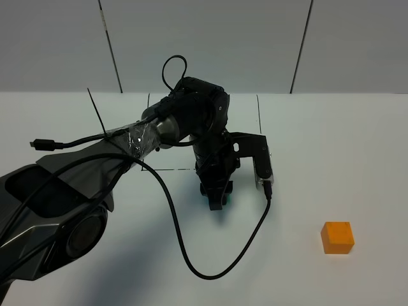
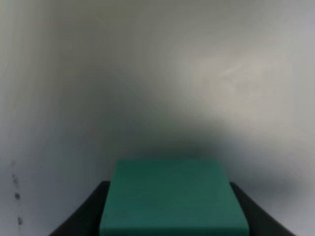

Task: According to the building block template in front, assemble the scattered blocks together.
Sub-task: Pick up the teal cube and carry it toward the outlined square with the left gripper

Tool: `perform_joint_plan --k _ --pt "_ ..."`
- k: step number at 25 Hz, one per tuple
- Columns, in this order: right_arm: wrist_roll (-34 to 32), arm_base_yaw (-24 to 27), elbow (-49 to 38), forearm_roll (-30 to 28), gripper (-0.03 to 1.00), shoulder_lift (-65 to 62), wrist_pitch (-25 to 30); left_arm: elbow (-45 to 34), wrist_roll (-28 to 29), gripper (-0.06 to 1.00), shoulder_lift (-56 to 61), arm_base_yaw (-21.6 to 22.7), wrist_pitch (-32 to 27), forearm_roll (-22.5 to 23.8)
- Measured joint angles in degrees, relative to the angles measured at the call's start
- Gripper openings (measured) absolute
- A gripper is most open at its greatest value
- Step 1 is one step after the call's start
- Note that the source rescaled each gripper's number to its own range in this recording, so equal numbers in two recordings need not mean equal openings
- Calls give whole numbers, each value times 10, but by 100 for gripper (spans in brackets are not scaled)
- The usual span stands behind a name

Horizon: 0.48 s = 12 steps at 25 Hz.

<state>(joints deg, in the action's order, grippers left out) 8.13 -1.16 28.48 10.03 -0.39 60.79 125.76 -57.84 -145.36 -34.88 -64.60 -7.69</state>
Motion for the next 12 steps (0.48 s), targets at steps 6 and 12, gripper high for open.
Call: perform_joint_plan --k 6,12 --pt "0 0 0 0 80 0 0 0 -3 0 -1 0 -8 8" --pt "0 0 0 0 80 0 0 0 -3 0 -1 0 -12 15"
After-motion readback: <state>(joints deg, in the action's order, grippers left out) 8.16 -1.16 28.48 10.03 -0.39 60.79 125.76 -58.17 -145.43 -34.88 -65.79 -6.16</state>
